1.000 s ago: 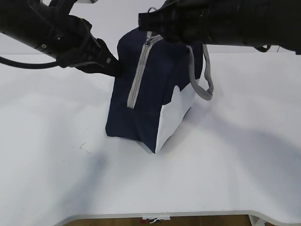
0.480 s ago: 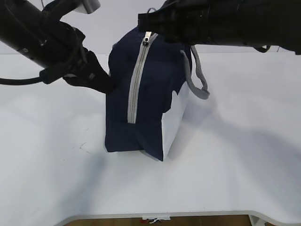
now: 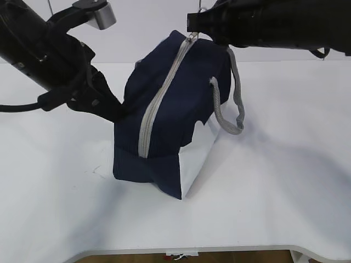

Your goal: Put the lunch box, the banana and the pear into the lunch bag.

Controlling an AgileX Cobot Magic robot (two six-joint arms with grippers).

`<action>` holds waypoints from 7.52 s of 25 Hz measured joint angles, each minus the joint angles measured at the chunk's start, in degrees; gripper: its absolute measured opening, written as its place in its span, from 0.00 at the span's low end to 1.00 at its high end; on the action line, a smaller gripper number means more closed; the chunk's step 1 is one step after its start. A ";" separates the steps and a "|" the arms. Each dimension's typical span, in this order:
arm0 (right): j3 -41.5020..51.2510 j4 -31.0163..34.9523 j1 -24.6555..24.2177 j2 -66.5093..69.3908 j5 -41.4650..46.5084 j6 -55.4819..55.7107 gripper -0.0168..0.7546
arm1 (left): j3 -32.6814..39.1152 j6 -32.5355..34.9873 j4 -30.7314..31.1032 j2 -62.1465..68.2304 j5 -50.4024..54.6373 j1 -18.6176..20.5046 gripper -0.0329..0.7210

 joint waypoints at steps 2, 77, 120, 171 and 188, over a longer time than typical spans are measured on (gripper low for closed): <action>-0.94 0.12 -0.92 1.10 -0.22 0.00 0.04 | 0.00 0.00 0.22 0.00 0.72 0.00 0.03; -33.26 4.68 -5.65 21.83 32.08 0.00 0.04 | -31.79 -22.23 4.06 17.88 12.45 0.00 0.07; -44.62 4.87 -6.96 32.08 36.76 -0.09 0.04 | -31.79 -17.48 9.10 14.42 15.74 0.00 0.04; -50.29 10.49 -10.31 37.41 53.33 0.49 0.67 | -31.92 -17.02 13.09 16.32 16.12 0.00 0.04; -59.46 -0.50 -10.31 31.56 71.80 0.03 0.70 | -31.92 -23.21 20.99 16.21 15.99 0.00 0.51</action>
